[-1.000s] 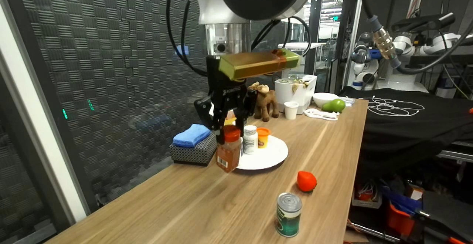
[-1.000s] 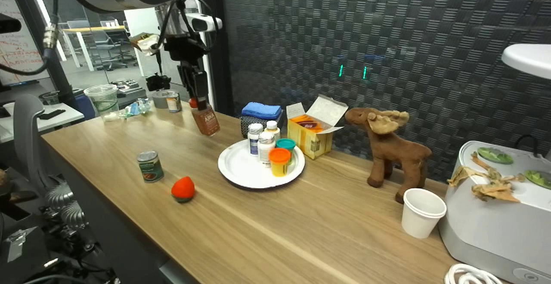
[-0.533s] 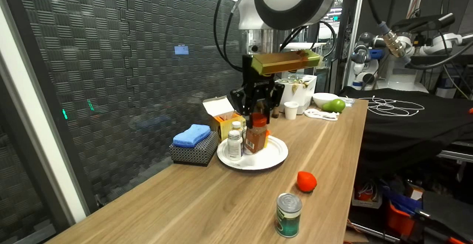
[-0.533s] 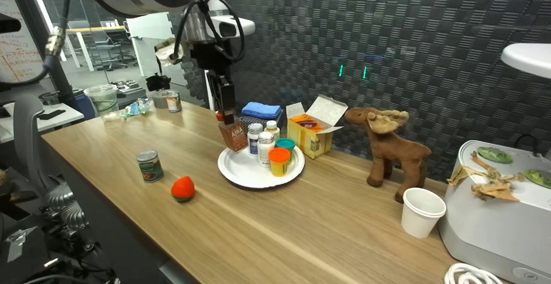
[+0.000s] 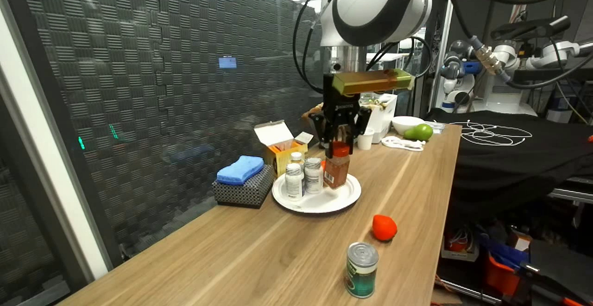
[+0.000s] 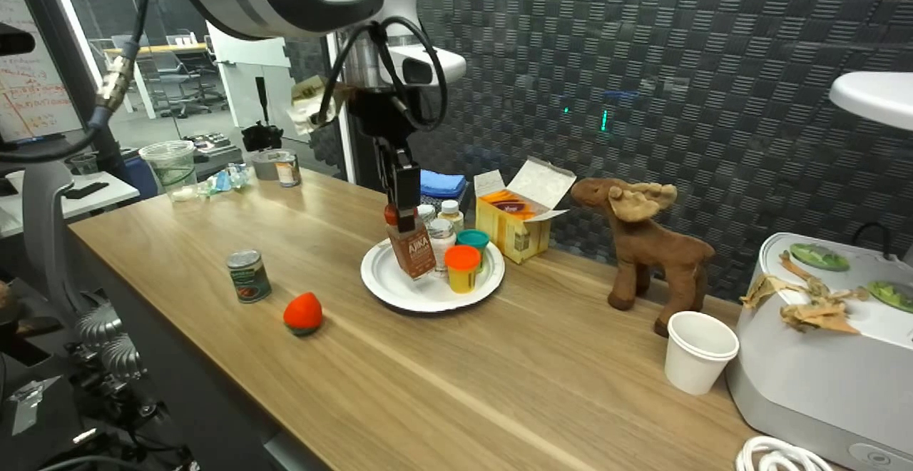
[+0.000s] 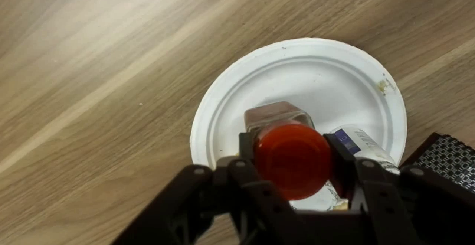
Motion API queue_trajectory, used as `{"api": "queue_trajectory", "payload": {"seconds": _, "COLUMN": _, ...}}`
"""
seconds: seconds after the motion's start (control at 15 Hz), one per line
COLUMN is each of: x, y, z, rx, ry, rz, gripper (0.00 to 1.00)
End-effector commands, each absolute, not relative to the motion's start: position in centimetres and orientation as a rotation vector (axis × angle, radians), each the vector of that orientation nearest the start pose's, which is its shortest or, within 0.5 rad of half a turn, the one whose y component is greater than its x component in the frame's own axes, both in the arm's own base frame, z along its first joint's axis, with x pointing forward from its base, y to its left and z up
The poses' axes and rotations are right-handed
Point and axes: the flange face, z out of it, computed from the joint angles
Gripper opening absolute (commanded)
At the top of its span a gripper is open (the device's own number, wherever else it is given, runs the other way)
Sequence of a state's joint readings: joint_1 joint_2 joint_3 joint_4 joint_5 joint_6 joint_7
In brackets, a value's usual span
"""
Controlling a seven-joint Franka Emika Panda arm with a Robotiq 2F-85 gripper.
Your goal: Pick up all the objects surrounding the white plate and arrange them on the plate
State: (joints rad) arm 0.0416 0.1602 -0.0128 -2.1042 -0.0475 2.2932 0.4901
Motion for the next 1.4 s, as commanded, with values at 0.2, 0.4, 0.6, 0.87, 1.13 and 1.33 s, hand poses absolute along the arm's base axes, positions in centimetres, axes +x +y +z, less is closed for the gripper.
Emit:
{"api": "queue_trajectory", "payload": {"seconds": 0.2, "x": 58.1, "y": -0.8, "z": 33.7, "rx": -3.042, "ry": 0.678, "rz": -0.068, "gripper": 0.24}}
{"api": "queue_trajectory", "payload": {"seconds": 0.4, "x": 58.5, "y": -1.6, "z": 33.7, "rx": -3.034, "ry": 0.7, "rz": -0.117, "gripper": 0.24}}
{"api": "queue_trajectory", "payload": {"seconds": 0.6, "x": 58.8, "y": -2.1, "z": 33.5, "rx": -3.034, "ry": 0.692, "rz": -0.094, "gripper": 0.24}}
{"api": "queue_trajectory", "payload": {"seconds": 0.87, "x": 58.9, "y": -2.2, "z": 33.2, "rx": -3.029, "ry": 0.653, "rz": -0.007, "gripper": 0.24}}
{"api": "queue_trajectory", "payload": {"seconds": 1.13, "x": 59.1, "y": -2.4, "z": 33.2, "rx": -3.057, "ry": 0.632, "rz": 0.038, "gripper": 0.75}}
{"api": "queue_trajectory", "payload": {"seconds": 1.33, "x": 59.1, "y": -1.9, "z": 34.2, "rx": -3.052, "ry": 0.639, "rz": -0.012, "gripper": 0.96}}
